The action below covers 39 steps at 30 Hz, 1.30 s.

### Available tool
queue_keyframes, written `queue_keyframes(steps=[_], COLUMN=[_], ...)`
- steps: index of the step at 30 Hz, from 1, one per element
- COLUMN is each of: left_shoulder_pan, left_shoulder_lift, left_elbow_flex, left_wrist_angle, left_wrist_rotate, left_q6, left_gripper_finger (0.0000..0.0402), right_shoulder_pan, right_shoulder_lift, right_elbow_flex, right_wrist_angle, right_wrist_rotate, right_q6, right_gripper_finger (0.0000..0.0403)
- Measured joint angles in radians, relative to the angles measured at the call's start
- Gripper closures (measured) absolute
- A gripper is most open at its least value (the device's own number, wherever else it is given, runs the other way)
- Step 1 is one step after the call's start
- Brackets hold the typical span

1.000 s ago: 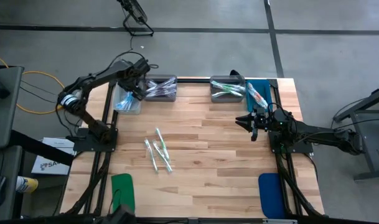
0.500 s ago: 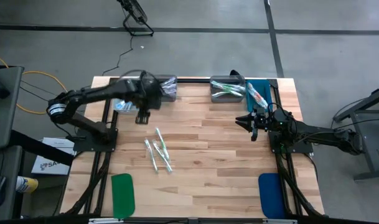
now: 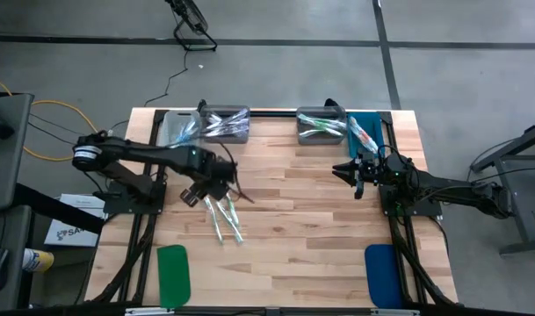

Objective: Pick & Place Toothbrushes
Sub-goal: Put the green toothbrush into the right black bin

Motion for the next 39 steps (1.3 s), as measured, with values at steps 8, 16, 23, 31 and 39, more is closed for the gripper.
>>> queue_keyframes(steps=[8,16,23,31,39], left_shoulder_pan=[-0.1,-0.151,-0.15,-0.149,-0.149], left_shoulder_lift=[0.026,0.026,0.026,0.026,0.026], left_elbow_flex=[-0.154,-0.252,-0.315,-0.37,-0.383], left_wrist_angle=[0.11,0.25,0.398,0.44,0.483], left_wrist_rotate=[0.025,0.025,0.055,0.054,0.056], left_q6=[0.025,0.028,0.024,0.07,0.076], left_gripper_finger=[0.0215,0.0215,0.0215,0.0215,0.0215], right_shoulder_pan=[0.0,0.0,0.0,0.0,0.0], right_shoulder_lift=[0.0,0.0,0.0,0.0,0.0], right_elbow_flex=[0.0,0.0,0.0,0.0,0.0], right_wrist_angle=[0.0,0.0,0.0,0.0,0.0], right_wrist_rotate=[0.0,0.0,0.0,0.0,0.0], right_q6=[0.0,0.0,0.0,0.0,0.0], right_gripper_finger=[0.0316,0.0316,0.0316,0.0316,0.0316])
